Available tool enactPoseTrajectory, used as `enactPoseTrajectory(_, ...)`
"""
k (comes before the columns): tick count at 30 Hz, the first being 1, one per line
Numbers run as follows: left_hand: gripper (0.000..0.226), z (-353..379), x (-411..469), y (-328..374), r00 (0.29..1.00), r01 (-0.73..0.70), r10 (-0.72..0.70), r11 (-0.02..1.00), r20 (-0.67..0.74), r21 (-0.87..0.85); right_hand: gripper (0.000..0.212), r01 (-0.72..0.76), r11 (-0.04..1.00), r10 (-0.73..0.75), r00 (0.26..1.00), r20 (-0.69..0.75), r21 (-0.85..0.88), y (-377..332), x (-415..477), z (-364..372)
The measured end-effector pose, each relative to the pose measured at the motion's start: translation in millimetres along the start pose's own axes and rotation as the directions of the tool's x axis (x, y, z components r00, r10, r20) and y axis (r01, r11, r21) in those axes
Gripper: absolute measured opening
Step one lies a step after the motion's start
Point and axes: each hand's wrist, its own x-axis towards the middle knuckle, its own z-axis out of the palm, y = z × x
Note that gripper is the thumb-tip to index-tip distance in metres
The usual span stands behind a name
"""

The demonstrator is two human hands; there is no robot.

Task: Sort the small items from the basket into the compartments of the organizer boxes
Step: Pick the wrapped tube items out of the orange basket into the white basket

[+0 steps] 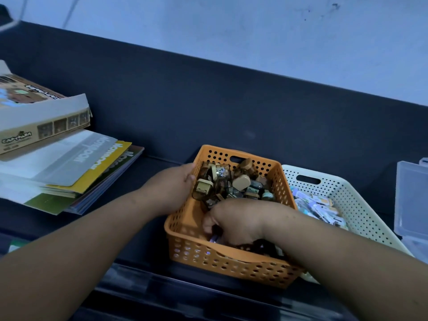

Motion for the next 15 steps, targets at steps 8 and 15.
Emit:
enactPoseTrajectory(8, 0.042, -0.5, -0.2, -1.0, 1.000, -0.004, 0.004, 1.000, 0.014, 0.025, 0.026, -0.034, 0.996, 0.042, 0.994, -0.099, 0.078, 0.5, 3.9, -0.9)
enactPoseTrajectory(15, 0.046, 0.5, 3.3, -7.0, 0.999, -0.010, 0.009, 1.000, 0.041, 0.030, 0.034, -0.102, 0.980, 0.111, 0.993, 0.045, -0.172, -15.8, 18.4, -4.6)
